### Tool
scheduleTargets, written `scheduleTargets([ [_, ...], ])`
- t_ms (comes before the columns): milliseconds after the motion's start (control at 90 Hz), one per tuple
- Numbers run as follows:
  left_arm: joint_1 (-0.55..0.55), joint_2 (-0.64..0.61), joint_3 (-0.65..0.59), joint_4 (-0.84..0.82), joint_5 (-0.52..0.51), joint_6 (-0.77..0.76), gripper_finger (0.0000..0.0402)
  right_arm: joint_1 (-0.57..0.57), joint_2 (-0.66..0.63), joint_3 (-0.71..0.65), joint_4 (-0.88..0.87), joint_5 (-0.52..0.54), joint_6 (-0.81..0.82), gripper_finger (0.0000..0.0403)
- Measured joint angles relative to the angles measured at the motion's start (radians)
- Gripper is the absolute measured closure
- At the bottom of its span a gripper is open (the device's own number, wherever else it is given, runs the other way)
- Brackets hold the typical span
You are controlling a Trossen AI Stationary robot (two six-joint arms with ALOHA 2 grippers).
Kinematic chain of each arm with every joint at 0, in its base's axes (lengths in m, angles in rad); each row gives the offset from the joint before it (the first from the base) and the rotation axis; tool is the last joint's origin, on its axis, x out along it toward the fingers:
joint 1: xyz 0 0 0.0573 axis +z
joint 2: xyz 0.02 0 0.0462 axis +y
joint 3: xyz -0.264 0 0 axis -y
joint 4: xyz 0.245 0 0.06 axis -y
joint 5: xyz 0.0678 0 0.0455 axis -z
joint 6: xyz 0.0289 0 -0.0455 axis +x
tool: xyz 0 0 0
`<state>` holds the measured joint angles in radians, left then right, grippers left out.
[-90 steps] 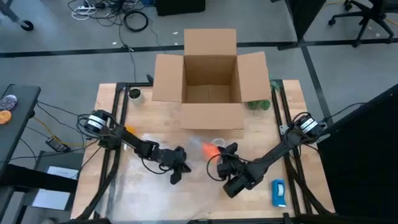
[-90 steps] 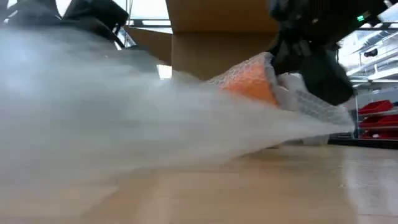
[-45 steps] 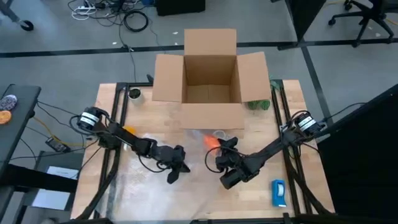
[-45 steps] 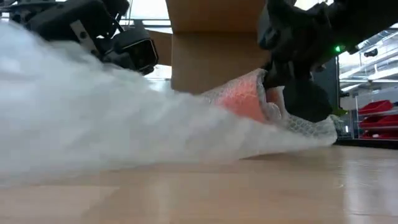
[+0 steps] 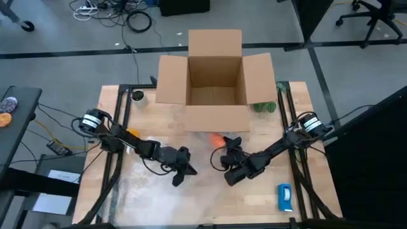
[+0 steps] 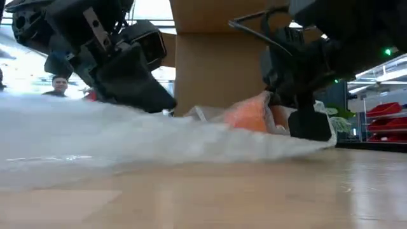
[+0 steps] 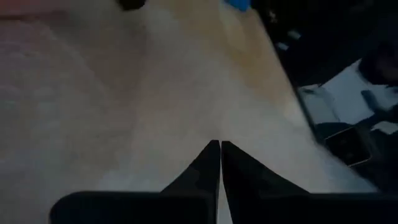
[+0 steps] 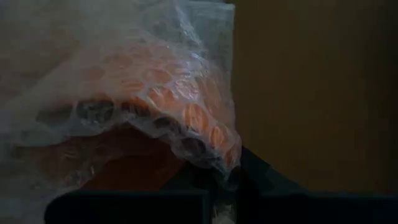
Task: Wrap mug
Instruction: Wrap the orange mug with the bubble wrap
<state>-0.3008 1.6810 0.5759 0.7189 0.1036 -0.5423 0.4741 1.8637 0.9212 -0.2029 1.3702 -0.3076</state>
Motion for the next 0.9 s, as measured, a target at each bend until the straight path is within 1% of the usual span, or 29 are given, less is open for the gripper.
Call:
scheduleTargets([
  [78,-0.003,-0.001,0.001,0.006,0.055,-0.037,0.0402,-0.003,0.0,-0.007,0.001,0.008,-0.004,0.0397],
  [133,-0.014,0.0,0.001,-0.017,0.066,-0.053,0.0402,-0.004,0.0,-0.01,0.001,0.008,0.004,0.0396],
  [322,-0.092,0.047,0.001,-0.131,-0.016,-0.133,0.0402,-0.004,0.0,-0.007,0.001,0.021,0.126,0.0396],
  [422,-0.131,0.066,0.006,-0.157,-0.032,-0.176,0.0402,0.001,0.0,-0.003,0.008,0.024,0.142,0.0396],
  [522,-0.154,0.067,0.008,-0.208,-0.035,-0.204,0.0402,0.002,0.0,-0.003,0.0,0.026,0.104,0.0397],
  [656,-0.163,0.068,0.006,-0.21,-0.035,-0.215,0.0402,0.002,0.0,-0.002,-0.012,0.008,0.004,0.0397],
  [756,-0.163,0.069,0.006,-0.208,-0.039,-0.215,0.0402,0.001,0.0,-0.002,-0.015,-0.041,-0.045,0.0392],
  [900,-0.163,0.07,0.003,-0.202,-0.041,-0.206,0.0402,-0.004,-0.005,-0.002,-0.02,-0.123,-0.054,0.0373],
])
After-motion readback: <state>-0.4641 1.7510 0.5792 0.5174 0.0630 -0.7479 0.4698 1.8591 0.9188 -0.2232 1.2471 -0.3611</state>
